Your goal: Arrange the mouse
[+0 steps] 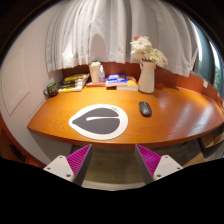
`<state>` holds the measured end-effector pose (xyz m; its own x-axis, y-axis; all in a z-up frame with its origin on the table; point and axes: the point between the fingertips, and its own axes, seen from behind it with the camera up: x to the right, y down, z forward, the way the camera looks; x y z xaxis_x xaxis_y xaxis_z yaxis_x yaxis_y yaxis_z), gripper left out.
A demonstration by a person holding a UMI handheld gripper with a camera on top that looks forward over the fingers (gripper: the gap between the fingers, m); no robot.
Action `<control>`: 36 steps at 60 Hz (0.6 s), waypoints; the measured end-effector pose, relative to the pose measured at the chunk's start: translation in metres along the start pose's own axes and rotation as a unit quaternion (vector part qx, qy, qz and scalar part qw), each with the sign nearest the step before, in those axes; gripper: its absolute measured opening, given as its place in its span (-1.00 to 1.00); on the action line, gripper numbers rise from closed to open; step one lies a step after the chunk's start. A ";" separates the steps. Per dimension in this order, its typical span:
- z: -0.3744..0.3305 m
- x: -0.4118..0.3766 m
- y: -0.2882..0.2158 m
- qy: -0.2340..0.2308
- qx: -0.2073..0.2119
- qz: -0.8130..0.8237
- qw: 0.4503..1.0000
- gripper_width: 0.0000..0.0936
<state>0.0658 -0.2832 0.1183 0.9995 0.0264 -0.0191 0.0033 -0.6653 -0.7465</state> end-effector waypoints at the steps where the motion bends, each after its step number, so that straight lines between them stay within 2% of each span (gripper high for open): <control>1: 0.003 0.008 0.003 0.004 -0.004 0.002 1.000 0.84; 10: 0.037 0.076 0.018 0.044 -0.038 0.020 0.998 0.84; 15: 0.103 0.099 0.039 0.060 -0.043 0.026 0.997 0.83; 36: 0.240 0.153 -0.041 0.051 -0.048 0.024 0.997 0.80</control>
<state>0.2104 -0.0732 -0.0135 0.9967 -0.0789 0.0184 -0.0455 -0.7328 -0.6789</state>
